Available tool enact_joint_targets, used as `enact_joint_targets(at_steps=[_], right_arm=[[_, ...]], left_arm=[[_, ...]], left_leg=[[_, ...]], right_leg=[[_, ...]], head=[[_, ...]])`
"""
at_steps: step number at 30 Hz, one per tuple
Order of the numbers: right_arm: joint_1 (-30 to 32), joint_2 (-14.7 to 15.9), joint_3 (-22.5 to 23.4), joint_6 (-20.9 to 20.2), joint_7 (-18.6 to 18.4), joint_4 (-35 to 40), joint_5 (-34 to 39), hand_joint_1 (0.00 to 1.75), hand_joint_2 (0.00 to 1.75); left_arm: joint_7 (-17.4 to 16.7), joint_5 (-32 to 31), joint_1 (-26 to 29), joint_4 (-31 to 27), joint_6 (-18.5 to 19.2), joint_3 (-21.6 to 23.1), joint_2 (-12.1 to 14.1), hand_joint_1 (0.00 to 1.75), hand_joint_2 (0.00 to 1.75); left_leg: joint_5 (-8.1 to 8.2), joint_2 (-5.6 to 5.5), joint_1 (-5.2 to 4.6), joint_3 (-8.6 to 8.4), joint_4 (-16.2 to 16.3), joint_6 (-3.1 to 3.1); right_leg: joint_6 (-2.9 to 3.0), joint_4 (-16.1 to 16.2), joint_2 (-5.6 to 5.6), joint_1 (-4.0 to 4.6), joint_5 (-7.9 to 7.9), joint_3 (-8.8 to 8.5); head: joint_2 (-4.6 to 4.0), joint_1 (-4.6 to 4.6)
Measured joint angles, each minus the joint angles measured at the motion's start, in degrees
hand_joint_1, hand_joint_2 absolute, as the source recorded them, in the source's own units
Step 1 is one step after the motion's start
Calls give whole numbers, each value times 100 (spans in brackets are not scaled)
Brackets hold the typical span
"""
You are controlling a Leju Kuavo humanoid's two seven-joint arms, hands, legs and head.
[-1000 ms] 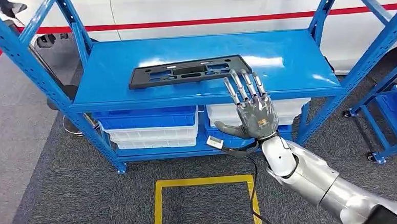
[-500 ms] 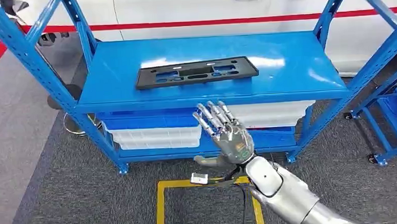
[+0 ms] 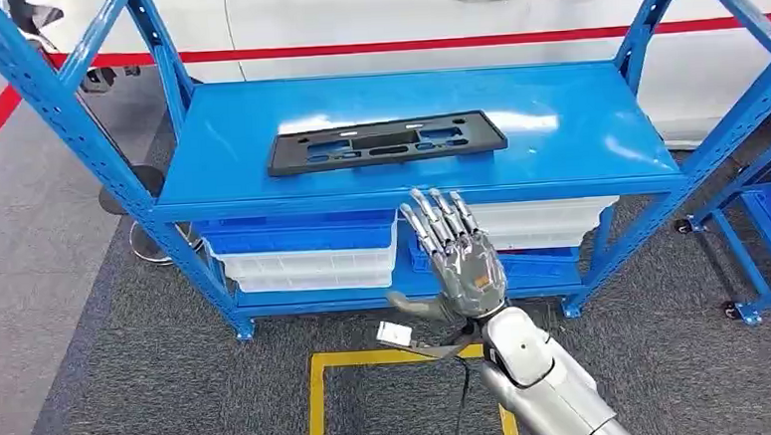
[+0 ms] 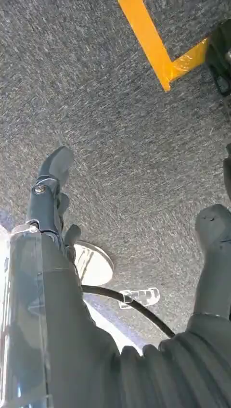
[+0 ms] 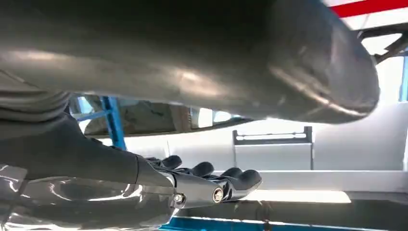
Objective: Take the parts from the cabinet and place them on the table.
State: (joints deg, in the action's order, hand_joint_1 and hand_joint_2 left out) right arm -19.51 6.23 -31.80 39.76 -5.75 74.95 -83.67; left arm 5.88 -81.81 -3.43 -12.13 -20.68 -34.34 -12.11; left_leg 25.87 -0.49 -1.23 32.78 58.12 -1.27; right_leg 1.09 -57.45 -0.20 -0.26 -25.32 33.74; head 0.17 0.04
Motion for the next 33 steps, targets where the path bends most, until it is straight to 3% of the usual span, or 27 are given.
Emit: enact_joint_targets(at_steps=[1, 2, 4, 5, 6, 7, 9, 10, 11, 12, 15, 16, 17, 19, 20, 21, 22, 23, 25, 26, 28, 30, 31, 32, 33], right_arm=[[2, -18, 22, 0, 0, 15, -2, 0, 0], [0, -44, 29, 0, 0, 24, 0, 0, 0], [26, -74, 44, 0, 0, 26, 0, 0, 0], [44, -74, 48, 0, 2, 26, -2, 0, 0], [67, -74, 50, 0, 4, 26, -15, 0, 0], [86, -77, 53, 2, 15, 26, -24, 0, 0], [106, -94, 74, 0, 57, 31, -59, 0, 0], [136, -105, 111, 2, 109, 68, -96, 0, 0], [180, -114, 179, 2, 183, 127, -120, 0, 0], [233, -129, 247, 2, 266, 181, -124, 0, 0], [367, -194, 413, 2, 489, 323, -185, 0, 0], [402, -208, 464, 4, 531, 392, -243, 0, 175], [428, -219, 518, 9, 544, 459, -315, 0, 175], [489, -236, 607, 9, 546, 555, -426, 0, 175], [540, -236, 632, 9, 546, 586, -464, 0, 175], [583, -238, 645, 9, 544, 605, -490, 0, 175], [614, -238, 658, 9, 538, 623, -509, 0, 175], [630, -236, 682, 9, 527, 647, -518, 0, 175], [632, -238, 730, 9, 514, 708, -522, 0, 175], [629, -238, 737, 9, 514, 732, -525, 0, 175], [633, -238, 741, 9, 509, 763, -557, 0, 175], [624, -236, 754, 9, 461, 763, -590, 0, 175], [605, -234, 752, 9, 420, 774, -614, 0, 175], [573, -225, 750, 9, 389, 774, -621, 0, 175], [534, -216, 750, 9, 341, 772, -621, 0, 175]], left_arm=[[7, 4, 5, 0, 0, 0, 2, 0, 175], [7, 4, 3, 0, 0, 0, 4, 0, 175], [9, 7, -1, 0, -2, 0, 20, 0, 175], [17, 11, -1, 0, 0, 0, 28, 0, 175], [46, 26, 2, 0, 0, -2, 39, 0, 175], [70, 41, 9, 0, 0, -2, 44, 0, 175], [263, 224, 11, 0, 37, -15, 50, 0, 175], [486, 394, -4, 0, 83, -55, 55, 0, 175], [792, 583, -44, 0, 124, -126, 41, 0, 175], [1009, 677, -68, 0, 127, -192, 18, 0, 175], [1128, 787, -101, 0, 135, -306, -52, 0, 175], [1101, 813, -112, 0, 166, -337, -79, 0, 175], [1077, 853, -132, 0, 197, -374, -83, 0, 175], [980, 855, -147, 0, 210, -453, -81, 0, 175], [920, 813, -143, 0, 188, -459, -79, 0, 175], [877, 778, -139, 0, 171, -459, -63, 0, 0], [870, 778, -127, 0, 166, -461, -55, 0, 0], [859, 774, -112, 0, 149, -472, -55, 0, 0], [850, 776, -95, 0, 182, -485, -55, 0, 0], [850, 774, -90, 2, 199, -487, -57, 0, 0], [815, 708, -89, 2, 194, -490, -57, 0, 0], [767, 642, -85, 2, 184, -490, -57, 0, 0], [733, 603, -87, 0, 175, -488, -55, 0, 175], [710, 570, -84, 0, 164, -487, -55, 0, 175], [660, 512, -85, 0, 149, -479, -55, 0, 175]], left_leg=[[77, 0, 25, 22, 90, 43], [274, 7, 41, 138, 363, 86], [725, 6, 88, 550, 1273, 157], [850, 6, 99, 727, 1653, 187], [830, 8, 120, 799, 1798, 209], [667, 9, 144, 723, 1628, 229], [136, 10, 182, 266, 679, 255], [-49, 13, 195, 33, 178, 258], [73, 6, 155, -49, 62, 236], [35, -8, 160, -26, 47, 139], [17, -6, 138, -14, 25, 26], [-16, 9, 172, -43, -17, -25], [-25, 11, 173, -42, -36, -57], [-27, 18, 167, -23, -35, -91], [-26, 17, 159, -19, -34, -94], [-22, 13, 153, -20, -30, -99], [-21, 7, 148, -24, -24, -100], [-14, 1, 142, -27, -13, -103], [11, -6, 133, -51, 8, -77], [22, -4, 114, -42, 12, -59], [30, -1, 102, -18, 23, -5], [24, 1, 115, -39, -14, 54], [73, 4, 106, -20, 25, 80], [190, 14, 104, 17, 176, 119], [404, 13, 124, 166, 518, 142]], right_leg=[[2, 40, -18, -12, 19, -36], [36, 43, -24, -22, 14, -46], [50, 40, -29, -20, 4, -48], [50, 36, -35, -20, 3, -45], [44, 34, -35, -24, -1, -49], [34, 29, -31, -31, -8, -58], [-13, -8, -8, -53, -39, -76], [-48, -38, -7, -58, -63, -80], [-83, -62, -14, -29, -80, -55], [-108, -80, -13, -27, -76, -32], [-188, -58, -11, -35, -53, -43], [-221, -82, 6, -62, -112, -37], [-240, -298, 9, -55, -273, 59], [-274, -1234, 10, -63, -732, 513], [-282, -1636, 10, -63, -872, 713], [-284, -1851, 10, -63, -887, 828], [-276, -1788, 10, -62, -771, 809], [-255, -1467, 11, -60, -544, 662], [-175, -379, 12, -44, -21, 114], [-146, -133, 16, -20, -79, -9], [-146, -86, 16, 13, -64, 9], [-99, -70, 25, 18, -56, 8], [-48, -5, 6, -61, -18, -30], [-28, 10, 10, -58, -19, -49], [5, 10, 0, -58, -22, -50]], head=[[-2, 13], [0, -31], [-2, -24], [0, -22], [0, -28], [-2, -22], [0, -24], [0, -28], [0, -37], [0, -24], [0, -24], [0, -22], [0, 9], [-2, 35], [0, 35], [0, 39], [0, 35], [-2, 39], [0, 37], [0, 33], [-2, 33], [-2, 37], [-2, 31], [0, 26], [0, -22]])
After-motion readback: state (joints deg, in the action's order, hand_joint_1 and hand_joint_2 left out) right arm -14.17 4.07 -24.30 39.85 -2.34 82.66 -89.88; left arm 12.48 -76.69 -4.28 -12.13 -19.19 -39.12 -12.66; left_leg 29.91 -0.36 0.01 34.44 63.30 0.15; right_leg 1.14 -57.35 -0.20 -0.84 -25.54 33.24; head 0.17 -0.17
